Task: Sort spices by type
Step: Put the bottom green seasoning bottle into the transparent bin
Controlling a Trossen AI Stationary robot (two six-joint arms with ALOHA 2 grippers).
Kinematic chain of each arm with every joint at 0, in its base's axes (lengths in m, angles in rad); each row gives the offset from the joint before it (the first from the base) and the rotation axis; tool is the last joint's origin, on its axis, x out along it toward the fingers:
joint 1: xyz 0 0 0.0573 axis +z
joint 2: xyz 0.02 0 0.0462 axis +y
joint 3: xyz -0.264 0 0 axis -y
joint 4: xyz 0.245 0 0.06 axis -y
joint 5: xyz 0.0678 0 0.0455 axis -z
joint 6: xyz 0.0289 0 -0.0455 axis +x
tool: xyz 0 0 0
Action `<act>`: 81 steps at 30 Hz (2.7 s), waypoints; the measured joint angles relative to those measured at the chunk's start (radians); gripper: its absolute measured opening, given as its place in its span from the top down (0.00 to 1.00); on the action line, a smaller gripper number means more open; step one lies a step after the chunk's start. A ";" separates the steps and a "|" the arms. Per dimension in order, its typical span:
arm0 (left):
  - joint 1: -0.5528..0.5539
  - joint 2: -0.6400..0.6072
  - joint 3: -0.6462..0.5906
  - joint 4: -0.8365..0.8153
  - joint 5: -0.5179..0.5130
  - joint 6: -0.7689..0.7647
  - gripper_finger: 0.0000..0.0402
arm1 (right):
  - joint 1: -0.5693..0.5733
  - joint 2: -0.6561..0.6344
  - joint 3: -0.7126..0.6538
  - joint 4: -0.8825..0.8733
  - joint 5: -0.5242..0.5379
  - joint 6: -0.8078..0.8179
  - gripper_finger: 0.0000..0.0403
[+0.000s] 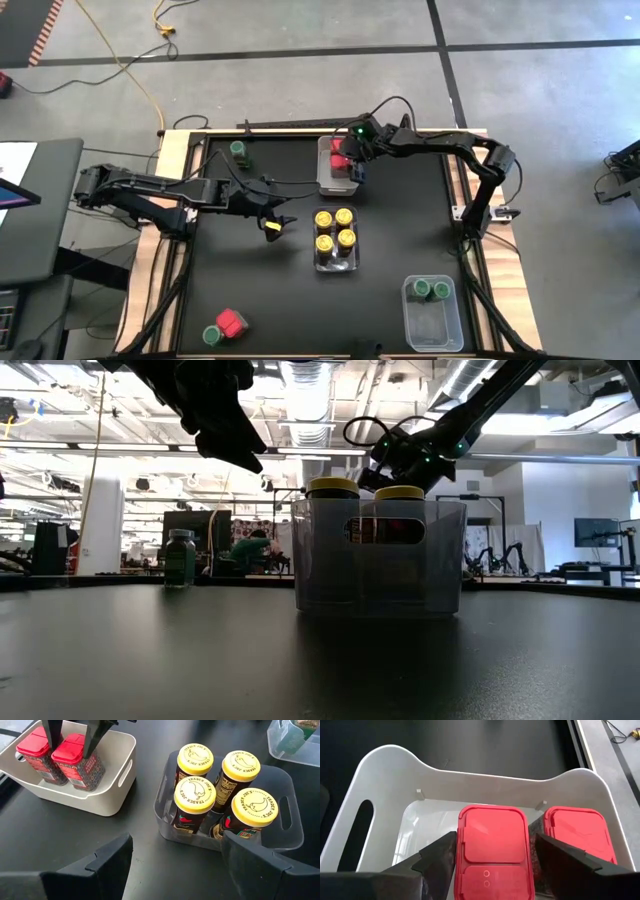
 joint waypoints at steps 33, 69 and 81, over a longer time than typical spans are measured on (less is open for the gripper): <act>0.000 0.000 0.000 0.000 -0.003 0.005 0.28 | -0.003 -0.002 0.260 -0.240 0.003 0.284 0.26; -0.030 0.000 0.001 -0.011 0.075 -0.106 0.28 | 0.921 -0.685 0.002 -0.834 0.787 1.577 0.27; -0.172 0.001 0.126 -0.248 -0.047 -0.226 0.28 | 1.218 -0.577 0.001 -1.085 0.969 1.949 0.27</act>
